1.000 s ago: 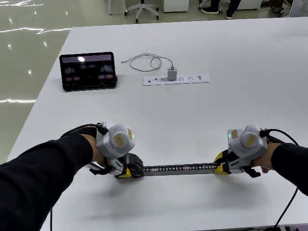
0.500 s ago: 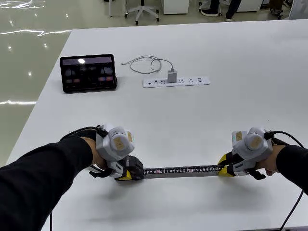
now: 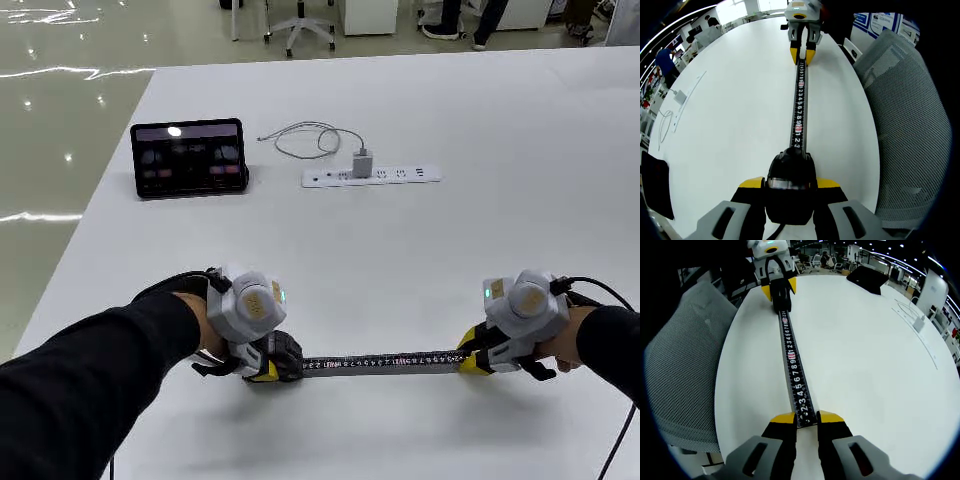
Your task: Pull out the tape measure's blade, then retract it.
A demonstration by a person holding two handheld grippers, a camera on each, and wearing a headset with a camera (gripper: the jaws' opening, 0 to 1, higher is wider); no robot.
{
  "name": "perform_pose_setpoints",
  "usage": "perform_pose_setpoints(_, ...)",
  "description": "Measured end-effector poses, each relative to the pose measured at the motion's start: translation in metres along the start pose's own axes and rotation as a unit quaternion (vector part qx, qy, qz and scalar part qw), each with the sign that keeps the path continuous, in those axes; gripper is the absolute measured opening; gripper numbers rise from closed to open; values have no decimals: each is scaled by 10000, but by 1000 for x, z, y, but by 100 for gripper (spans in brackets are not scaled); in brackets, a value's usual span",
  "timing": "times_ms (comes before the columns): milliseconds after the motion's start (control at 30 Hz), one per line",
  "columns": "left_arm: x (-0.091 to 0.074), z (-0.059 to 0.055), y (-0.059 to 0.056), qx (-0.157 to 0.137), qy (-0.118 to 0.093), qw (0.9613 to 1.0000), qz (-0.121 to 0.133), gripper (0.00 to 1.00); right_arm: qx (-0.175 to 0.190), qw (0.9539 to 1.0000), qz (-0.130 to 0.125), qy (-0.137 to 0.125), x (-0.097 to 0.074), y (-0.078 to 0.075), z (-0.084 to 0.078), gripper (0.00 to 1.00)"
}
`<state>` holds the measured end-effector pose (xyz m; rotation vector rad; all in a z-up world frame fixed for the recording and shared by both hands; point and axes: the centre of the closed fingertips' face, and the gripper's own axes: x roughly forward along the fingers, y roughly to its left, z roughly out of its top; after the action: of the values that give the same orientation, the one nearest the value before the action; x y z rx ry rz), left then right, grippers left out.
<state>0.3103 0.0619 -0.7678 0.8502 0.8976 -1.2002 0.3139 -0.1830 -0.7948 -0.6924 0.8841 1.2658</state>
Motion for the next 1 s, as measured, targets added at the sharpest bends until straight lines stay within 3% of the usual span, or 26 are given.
perform_pose_setpoints(267, 0, 0, 0, -12, -42, 10000, 3, 32, -92, 9999, 37, 85, 0, 1, -1, 11)
perform_pose_setpoints(400, 0, 0, 0, -27, -60, 10000, -10, 32, 73, 9999, 89, 52, 0, -2, -1, 11)
perform_pose_setpoints(600, 0, 0, 0, -31, -74, 10000, -23, 32, -84, 9998, 135, 137, 0, -1, 0, 12)
perform_pose_setpoints(733, 0, 0, 0, -80, -103, 9999, -70, 33, 210, 9997, 154, -9, -1, -3, 1, 12)
perform_pose_setpoints(933, 0, 0, -1, -62, -64, 9999, -93, 33, -301, 9992, 10, 278, 0, -2, 1, 14)
perform_pose_setpoints(1000, 0, 0, -1, -63, -63, 9999, -86, 33, -292, 9992, -72, 254, -1, -6, 1, 19)
